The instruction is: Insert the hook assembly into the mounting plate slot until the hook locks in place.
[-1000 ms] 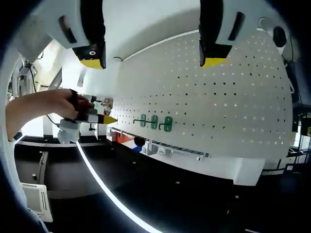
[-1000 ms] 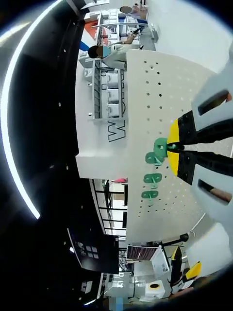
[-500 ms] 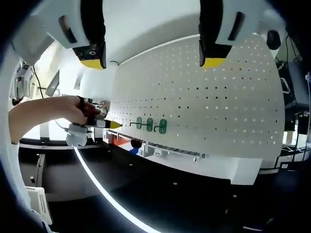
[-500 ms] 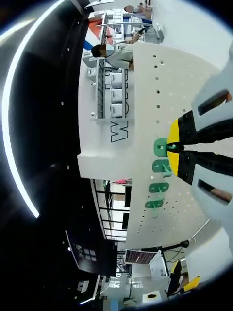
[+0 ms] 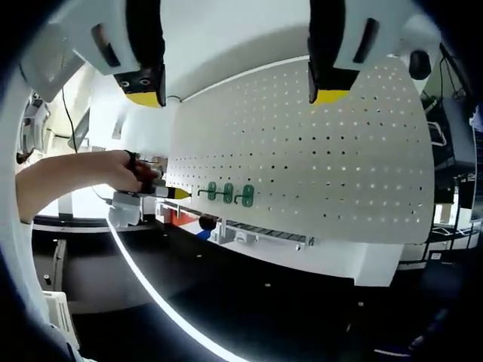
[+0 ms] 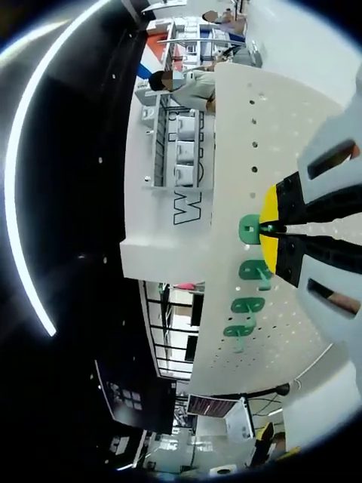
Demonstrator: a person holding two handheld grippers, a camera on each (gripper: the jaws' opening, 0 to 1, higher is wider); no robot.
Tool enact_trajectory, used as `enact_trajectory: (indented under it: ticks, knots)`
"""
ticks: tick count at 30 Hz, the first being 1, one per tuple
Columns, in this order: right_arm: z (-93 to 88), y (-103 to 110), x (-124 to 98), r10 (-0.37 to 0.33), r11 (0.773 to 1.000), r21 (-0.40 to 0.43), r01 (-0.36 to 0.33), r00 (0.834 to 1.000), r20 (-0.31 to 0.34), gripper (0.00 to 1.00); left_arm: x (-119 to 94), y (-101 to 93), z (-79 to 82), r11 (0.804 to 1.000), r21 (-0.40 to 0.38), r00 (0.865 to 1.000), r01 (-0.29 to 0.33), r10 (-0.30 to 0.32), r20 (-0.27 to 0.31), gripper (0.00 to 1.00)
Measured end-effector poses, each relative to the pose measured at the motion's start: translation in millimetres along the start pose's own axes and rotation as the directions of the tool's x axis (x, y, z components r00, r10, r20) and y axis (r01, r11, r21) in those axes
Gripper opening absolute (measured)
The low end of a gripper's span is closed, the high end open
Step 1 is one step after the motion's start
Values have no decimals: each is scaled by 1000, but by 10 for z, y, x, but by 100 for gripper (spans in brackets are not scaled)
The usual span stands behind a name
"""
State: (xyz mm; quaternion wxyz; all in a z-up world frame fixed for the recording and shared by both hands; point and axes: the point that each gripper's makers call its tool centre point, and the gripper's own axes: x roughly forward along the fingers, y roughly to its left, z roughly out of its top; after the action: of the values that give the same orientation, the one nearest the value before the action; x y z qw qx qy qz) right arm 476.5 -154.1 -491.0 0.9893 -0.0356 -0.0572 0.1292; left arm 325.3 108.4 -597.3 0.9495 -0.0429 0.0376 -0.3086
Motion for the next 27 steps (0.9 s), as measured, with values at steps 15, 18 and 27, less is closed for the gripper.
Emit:
enact_trajectory:
  ticks: [15, 18, 27]
  knots:
    - [-27, -27, 127, -5, 1000, -12, 5, 1000, 4, 1, -42, 56, -13, 1000, -9, 1000, -17, 17, -8, 77]
    - [-36, -35, 147, -6, 1000, -7, 6, 1000, 2, 1, -37, 68, -19, 1000, -13, 1000, -20, 20, -9, 78]
    - [-86, -64, 182, -10, 1000, -6, 10, 1000, -7, 1, -9, 51, -40, 1000, -9, 1000, -14, 14, -22, 77]
